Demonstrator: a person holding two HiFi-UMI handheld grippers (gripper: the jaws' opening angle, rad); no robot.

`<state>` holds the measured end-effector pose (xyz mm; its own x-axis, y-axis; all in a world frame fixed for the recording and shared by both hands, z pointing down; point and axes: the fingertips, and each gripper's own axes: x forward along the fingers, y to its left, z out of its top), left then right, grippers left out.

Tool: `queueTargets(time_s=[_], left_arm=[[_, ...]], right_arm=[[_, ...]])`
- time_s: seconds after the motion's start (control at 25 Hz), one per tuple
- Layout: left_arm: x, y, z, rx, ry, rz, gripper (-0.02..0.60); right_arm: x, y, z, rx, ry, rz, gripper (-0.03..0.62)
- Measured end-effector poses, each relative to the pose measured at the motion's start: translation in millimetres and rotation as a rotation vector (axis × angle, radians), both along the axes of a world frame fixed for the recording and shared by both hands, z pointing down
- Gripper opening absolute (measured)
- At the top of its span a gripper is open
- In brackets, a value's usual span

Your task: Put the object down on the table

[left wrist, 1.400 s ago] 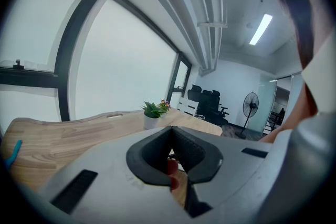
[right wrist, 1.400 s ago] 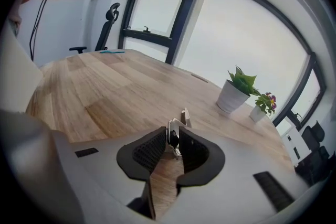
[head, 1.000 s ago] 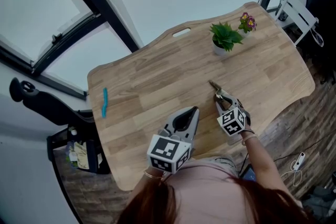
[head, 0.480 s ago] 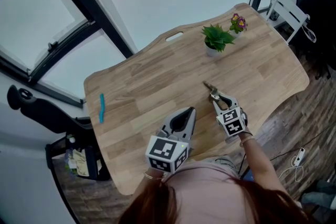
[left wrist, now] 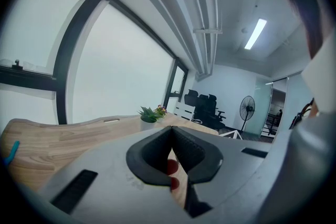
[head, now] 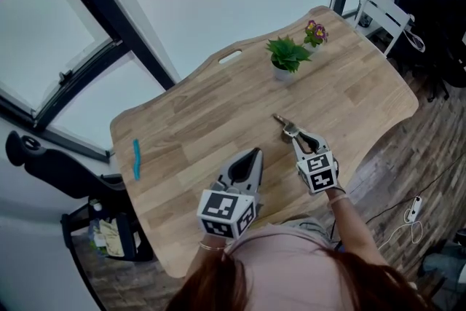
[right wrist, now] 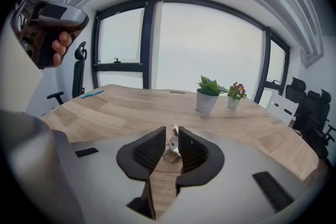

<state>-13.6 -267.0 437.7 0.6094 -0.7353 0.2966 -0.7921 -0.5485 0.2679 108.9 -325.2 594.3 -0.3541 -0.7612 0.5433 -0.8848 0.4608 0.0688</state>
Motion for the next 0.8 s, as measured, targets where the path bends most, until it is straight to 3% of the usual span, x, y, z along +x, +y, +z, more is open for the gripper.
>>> queueTargets(time_s=[0.8], left_arm=[[-1.6,20.4,-8.1,0.032,0.010,0.046,0.002]], right_arm=[[11.2,37.7,-64.4,0.139,-0.092,0.165,0.015]])
